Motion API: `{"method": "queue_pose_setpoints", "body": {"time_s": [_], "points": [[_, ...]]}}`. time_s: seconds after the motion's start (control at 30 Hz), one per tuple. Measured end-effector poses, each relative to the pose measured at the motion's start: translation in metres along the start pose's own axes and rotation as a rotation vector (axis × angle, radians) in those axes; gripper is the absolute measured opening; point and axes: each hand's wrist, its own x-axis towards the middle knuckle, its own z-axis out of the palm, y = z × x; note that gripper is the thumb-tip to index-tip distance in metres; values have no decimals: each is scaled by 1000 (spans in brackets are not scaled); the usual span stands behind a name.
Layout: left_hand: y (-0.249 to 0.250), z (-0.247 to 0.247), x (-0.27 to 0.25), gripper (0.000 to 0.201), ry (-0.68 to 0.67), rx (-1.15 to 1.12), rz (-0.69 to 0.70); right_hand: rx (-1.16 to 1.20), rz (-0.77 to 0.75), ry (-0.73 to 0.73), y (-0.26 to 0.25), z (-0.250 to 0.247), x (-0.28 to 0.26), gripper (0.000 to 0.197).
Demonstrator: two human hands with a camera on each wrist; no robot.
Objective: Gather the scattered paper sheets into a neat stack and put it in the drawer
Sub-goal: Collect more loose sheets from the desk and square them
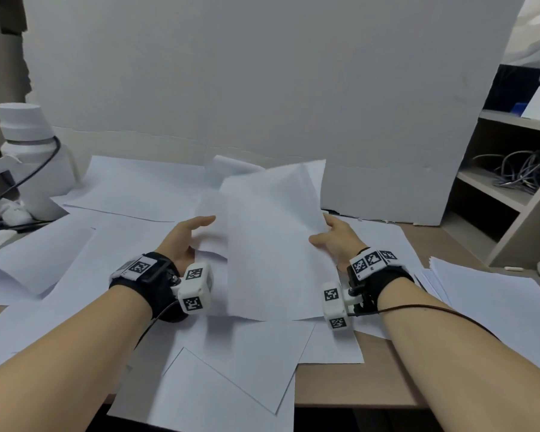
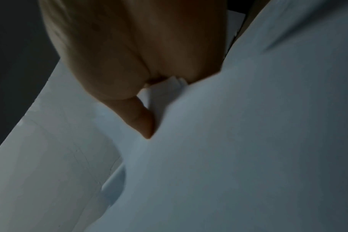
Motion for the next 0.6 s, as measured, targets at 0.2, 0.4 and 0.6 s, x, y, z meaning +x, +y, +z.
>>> {"method": "queue_pose_setpoints", "body": {"time_s": [0.2, 0.4, 0.6], "points": [[-4, 0, -5, 49, -47, -21, -21, 192, 13, -30, -11, -17, 2, 25], [-7, 9, 1, 48, -123, 267, -187, -18, 58, -93, -14, -13, 4, 22], [-1, 20, 4, 36, -102, 351, -152, -88, -127, 0, -30, -5, 7, 28]]}}
